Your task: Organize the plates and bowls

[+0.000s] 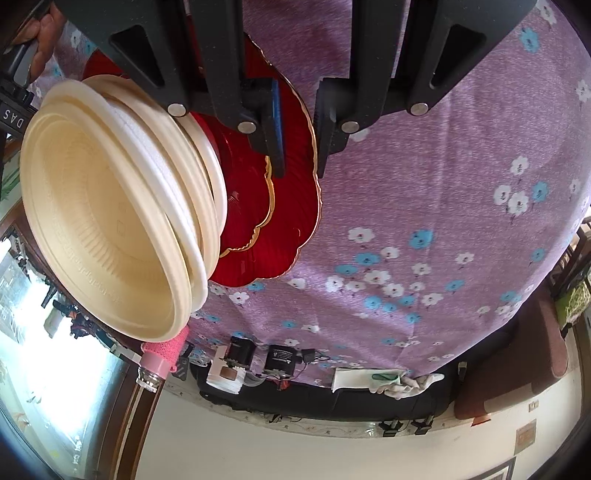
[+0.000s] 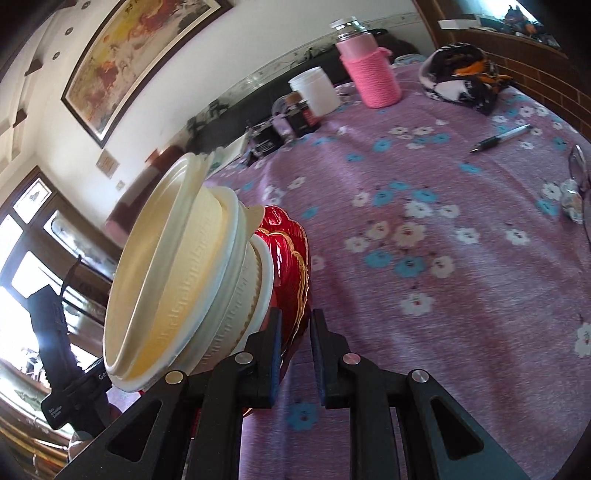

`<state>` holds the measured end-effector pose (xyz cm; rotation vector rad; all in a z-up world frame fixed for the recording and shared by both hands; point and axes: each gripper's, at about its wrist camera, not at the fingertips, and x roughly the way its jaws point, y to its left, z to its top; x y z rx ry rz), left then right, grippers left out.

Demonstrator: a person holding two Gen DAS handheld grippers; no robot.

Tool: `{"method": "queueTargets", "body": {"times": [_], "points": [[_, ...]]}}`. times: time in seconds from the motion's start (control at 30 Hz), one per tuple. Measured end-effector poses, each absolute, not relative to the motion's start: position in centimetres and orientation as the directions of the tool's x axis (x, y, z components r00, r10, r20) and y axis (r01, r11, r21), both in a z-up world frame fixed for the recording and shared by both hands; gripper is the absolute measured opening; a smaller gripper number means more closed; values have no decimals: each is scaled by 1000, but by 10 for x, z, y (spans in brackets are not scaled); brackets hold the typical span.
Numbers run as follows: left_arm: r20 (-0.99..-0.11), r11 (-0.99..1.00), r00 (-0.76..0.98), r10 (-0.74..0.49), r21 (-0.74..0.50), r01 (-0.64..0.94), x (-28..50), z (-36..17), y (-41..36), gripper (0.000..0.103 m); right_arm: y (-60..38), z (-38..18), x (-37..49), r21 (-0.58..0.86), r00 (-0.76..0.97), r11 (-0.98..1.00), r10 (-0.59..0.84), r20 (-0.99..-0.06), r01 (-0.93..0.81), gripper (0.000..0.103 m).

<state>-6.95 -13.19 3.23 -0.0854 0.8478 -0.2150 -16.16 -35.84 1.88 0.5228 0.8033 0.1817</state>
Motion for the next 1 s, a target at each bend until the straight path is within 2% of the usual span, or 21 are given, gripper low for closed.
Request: {"method": "queueTargets", "body": {"times": [0.13, 0.37, 0.43, 0.5, 0.73, 0.8, 1.0], "points": [[-731, 981, 654, -193, -127, 148, -70, 30, -142, 12, -366, 14, -161, 509, 692, 858, 327, -643, 68, 17], [-735, 982, 651, -189, -138, 129, -70, 29, -137, 15, -365, 14, -160, 501, 699, 863, 318, -640, 66, 19], [-729, 984, 661, -176, -121, 128, -74, 30, -137, 20, -364, 14, -160, 500, 699, 863, 318, -641, 65, 19], [-724, 987, 672, -157, -93, 131, -80, 32, -138, 30, -364, 14, -164, 498, 698, 865, 318, -642, 64, 20], [-708, 987, 689, -156, -88, 133, -101, 34, -134, 50, -365, 14, -180, 497, 701, 865, 317, -638, 61, 23], [-701, 984, 693, -171, -88, 154, -109, 35, -137, 65, -365, 14, -186, 502, 706, 863, 320, -632, 58, 24], [-695, 981, 699, -167, -46, 189, -126, 35, -148, 66, -362, 19, -198, 495, 715, 868, 317, -623, 47, 24]]}}
